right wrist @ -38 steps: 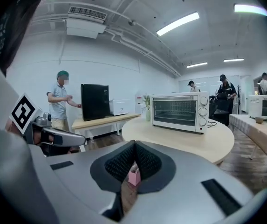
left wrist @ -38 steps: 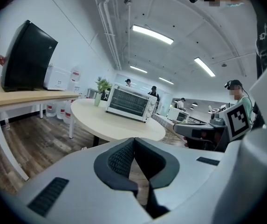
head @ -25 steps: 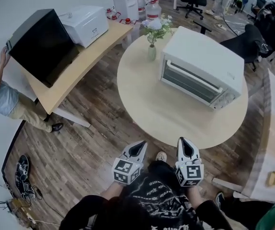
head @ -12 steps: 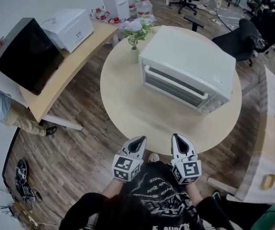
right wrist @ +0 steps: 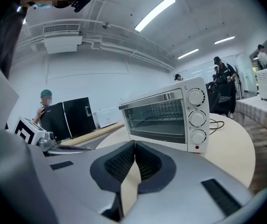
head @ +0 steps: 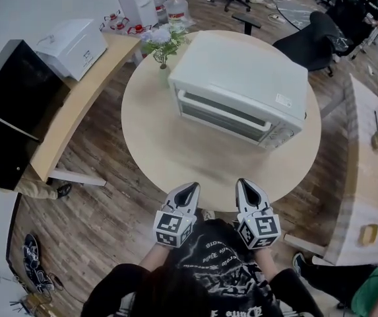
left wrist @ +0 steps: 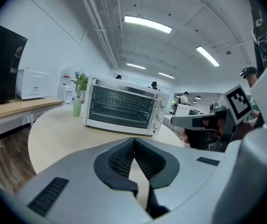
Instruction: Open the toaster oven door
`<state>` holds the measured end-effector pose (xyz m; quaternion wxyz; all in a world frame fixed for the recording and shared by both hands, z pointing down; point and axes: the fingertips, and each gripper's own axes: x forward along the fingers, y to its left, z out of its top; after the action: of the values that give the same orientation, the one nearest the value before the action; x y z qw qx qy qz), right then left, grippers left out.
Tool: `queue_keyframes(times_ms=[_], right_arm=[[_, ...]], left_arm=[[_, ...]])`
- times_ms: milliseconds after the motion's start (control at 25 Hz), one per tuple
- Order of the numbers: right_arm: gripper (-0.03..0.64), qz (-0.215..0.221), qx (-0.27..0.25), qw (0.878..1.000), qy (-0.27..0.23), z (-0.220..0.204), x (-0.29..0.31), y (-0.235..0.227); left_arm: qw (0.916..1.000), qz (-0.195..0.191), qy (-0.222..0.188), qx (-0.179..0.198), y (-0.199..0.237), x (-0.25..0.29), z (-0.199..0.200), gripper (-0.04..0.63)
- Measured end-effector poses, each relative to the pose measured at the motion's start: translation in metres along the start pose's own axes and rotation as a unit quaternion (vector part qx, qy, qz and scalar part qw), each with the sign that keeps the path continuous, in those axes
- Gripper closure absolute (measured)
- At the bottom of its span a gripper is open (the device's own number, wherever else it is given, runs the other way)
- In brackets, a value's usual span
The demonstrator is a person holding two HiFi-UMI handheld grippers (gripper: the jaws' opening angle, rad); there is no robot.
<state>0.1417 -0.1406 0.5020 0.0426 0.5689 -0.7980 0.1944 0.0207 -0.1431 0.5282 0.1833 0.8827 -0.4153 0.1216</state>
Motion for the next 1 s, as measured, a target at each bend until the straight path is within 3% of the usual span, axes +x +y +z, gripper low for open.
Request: queue_keyframes(times_ms=[240, 360, 680, 1000], right_arm=[[0.532, 0.000, 0.086, 0.996, -0.033, 0.030, 0.005, -0.011], [0.463, 0.005, 0.117, 0.992, -0.052, 0.050, 0.008, -0.014], [0.339, -0.003, 0.144, 0.988, -0.061, 0.078, 0.021, -0.019], [0.282, -0.010, 0.190, 0.979, -0.072, 0.091, 0.032, -0.025]], left_arm=[[1.0000, 0.003, -0.001, 0.001, 0.019, -0.001, 0.008, 0.575], [1.0000, 0.007, 0.000, -0.002, 0.029, -0.002, 0.012, 0.577], [1.0000, -0.002, -0.004, 0.003, 0.046, 0.004, 0.025, 0.577], [1.0000, -0.007, 0.002, 0.002, 0.056, 0.004, 0.022, 0.575]])
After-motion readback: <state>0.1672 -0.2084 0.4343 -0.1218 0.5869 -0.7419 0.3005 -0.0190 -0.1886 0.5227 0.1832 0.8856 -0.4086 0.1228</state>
